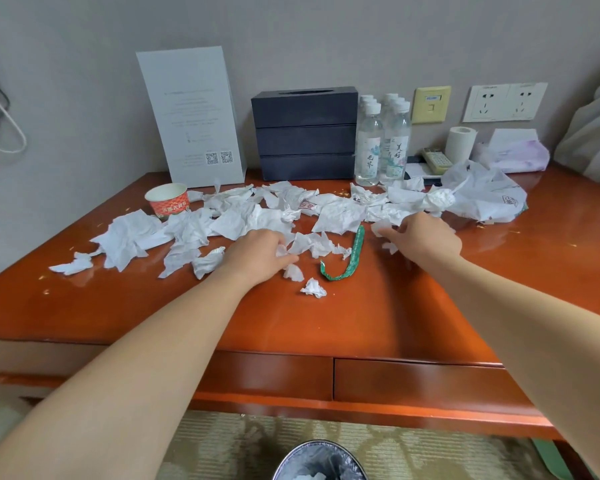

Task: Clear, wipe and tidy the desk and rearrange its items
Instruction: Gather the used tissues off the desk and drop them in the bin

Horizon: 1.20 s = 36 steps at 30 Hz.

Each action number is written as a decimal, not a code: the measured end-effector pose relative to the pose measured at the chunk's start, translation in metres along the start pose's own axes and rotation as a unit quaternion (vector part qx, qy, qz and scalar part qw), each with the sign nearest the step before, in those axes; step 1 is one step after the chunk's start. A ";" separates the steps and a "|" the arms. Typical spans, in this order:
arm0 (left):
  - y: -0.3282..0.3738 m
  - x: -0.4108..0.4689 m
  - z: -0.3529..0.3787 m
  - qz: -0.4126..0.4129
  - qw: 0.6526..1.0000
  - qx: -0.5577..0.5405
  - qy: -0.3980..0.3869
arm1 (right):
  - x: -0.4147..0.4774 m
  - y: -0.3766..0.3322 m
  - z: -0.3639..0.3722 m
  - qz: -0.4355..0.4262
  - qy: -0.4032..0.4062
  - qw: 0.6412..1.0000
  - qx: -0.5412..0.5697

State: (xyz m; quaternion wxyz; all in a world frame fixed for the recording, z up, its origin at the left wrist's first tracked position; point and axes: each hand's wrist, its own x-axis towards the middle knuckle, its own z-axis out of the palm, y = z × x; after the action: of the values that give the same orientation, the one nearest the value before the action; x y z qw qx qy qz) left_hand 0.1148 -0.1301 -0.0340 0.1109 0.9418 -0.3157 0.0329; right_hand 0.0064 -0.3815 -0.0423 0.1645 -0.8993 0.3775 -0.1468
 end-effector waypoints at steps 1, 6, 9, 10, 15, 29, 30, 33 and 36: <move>-0.002 -0.002 -0.001 0.000 1.000 0.008 0.000 | -0.001 0.002 0.000 0.003 0.002 1.000 -0.006; -0.013 -0.005 -0.002 -0.019 1.000 -0.016 0.006 | -0.005 0.009 -0.009 -0.002 0.001 1.000 -0.005; -0.017 -0.005 -0.002 -0.014 0.999 -0.042 -0.020 | -0.008 0.011 -0.010 -0.053 -0.007 0.998 0.019; -0.018 -0.006 -0.003 -0.007 0.998 -0.042 -0.035 | -0.008 0.011 -0.010 -0.067 -0.019 0.997 0.030; -0.015 -0.014 -0.011 0.015 0.998 -0.048 -0.044 | -0.018 0.007 -0.020 -0.064 -0.111 0.992 0.004; -0.049 -0.057 -0.047 -0.052 0.998 -0.045 0.008 | -0.073 -0.062 -0.017 -0.150 -0.147 0.973 0.095; -0.057 -0.061 -0.044 -0.059 0.998 -0.031 -0.022 | -0.076 -0.065 -0.013 -0.162 -0.180 0.968 0.065; -0.074 -0.067 -0.033 -0.068 0.995 -0.035 -0.068 | -0.085 -0.073 -0.004 -0.191 -0.226 0.955 -0.024; -0.080 -0.066 -0.028 -0.069 0.994 -0.046 -0.074 | -0.084 -0.077 0.004 -0.197 -0.225 0.952 -0.058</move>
State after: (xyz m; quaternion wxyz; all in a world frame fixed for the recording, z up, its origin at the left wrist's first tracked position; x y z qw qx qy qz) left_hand 0.1108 -0.0229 -0.0309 0.1325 0.9551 -0.2585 -0.0590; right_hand -0.0003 -0.2691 -0.0263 0.1604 -0.9737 0.1536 0.0516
